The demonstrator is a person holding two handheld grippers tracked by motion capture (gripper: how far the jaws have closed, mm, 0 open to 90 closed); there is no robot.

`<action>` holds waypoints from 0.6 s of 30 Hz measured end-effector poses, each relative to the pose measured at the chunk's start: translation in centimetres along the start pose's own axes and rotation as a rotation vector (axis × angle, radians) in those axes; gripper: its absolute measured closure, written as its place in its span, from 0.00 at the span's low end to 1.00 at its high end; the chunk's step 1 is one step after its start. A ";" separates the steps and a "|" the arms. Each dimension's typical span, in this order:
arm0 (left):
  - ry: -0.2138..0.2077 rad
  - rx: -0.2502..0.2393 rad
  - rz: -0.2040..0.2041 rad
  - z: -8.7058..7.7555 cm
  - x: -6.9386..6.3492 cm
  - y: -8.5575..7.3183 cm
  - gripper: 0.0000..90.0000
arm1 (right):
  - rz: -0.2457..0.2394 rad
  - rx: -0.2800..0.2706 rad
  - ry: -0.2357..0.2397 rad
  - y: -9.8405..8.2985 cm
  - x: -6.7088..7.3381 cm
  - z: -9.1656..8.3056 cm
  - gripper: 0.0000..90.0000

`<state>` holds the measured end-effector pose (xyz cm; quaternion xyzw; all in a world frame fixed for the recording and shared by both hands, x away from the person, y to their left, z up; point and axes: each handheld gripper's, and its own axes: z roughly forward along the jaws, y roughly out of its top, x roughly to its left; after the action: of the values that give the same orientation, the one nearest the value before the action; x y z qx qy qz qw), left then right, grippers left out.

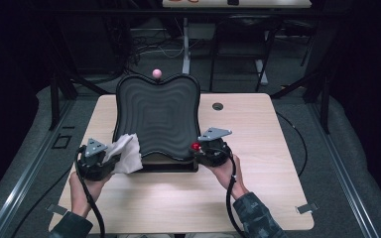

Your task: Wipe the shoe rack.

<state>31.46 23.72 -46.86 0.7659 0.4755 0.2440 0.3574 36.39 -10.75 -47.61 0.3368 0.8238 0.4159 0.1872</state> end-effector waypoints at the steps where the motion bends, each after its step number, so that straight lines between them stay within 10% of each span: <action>1: 0.002 0.003 -0.002 0.2 -0.1 -0.1 0.94 | 0.004 0.004 0.027 0.1 -0.1 0.0 0.58; 18: 0.003 0.024 -0.026 1.3 0.0 -0.9 0.94 | 0.020 -0.005 0.043 -0.3 -0.5 -0.4 0.67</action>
<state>31.87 23.59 -48.37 0.7636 0.4887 0.2346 0.3508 36.37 -11.46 -47.60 0.3353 0.8232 0.4270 0.1660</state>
